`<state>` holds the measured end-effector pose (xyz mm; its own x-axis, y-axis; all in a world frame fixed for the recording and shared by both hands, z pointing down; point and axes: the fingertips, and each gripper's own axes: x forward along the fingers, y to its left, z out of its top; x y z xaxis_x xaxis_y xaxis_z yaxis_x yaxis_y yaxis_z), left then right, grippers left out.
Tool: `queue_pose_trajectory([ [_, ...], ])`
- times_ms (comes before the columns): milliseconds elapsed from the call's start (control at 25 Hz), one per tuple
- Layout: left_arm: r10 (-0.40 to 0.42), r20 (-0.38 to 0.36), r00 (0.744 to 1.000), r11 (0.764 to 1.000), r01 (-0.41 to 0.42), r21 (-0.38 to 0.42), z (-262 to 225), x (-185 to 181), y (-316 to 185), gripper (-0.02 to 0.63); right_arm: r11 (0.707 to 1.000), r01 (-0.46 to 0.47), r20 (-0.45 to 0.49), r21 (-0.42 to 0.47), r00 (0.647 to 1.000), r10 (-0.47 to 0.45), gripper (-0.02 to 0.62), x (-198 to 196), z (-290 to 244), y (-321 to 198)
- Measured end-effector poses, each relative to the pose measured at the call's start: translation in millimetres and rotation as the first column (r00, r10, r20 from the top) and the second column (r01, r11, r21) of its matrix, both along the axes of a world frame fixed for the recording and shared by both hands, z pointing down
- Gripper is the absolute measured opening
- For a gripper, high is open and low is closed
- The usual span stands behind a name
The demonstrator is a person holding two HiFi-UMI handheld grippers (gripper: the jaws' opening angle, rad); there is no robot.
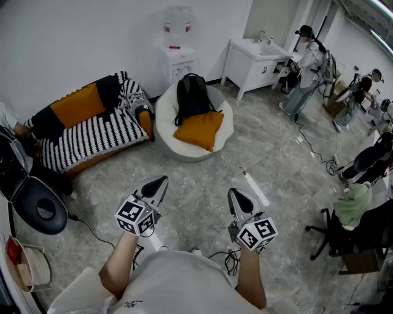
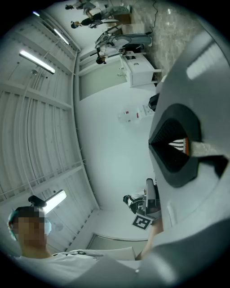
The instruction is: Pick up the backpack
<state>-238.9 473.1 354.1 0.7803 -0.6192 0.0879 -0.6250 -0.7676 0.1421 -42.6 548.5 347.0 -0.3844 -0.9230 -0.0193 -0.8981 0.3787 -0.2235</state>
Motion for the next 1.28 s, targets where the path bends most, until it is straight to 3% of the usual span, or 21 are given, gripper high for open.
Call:
queue_pose_trajectory([
  [480,-0.049,0.018,0.999,0.998,0.048,0.030,-4.9,30.1,-12.9,-0.005,1.000,0.016,0.018,0.007,1.000,-0.016,0.003,31.2,7.1,-11.1],
  [760,-0.077,0.013,0.997,0.993,0.075,0.096,-22.9,52.9,-22.0,-0.005,0.999,0.030,-0.073,0.033,0.997,-0.027,0.003,44.7,-2.8,-28.4],
  [1280,-0.112,0.027,0.993,0.986,0.108,0.129,-35.3,71.8,-21.6,-0.005,0.997,0.056,-0.088,0.046,0.995,-0.052,0.003,73.2,-8.6,-26.8],
])
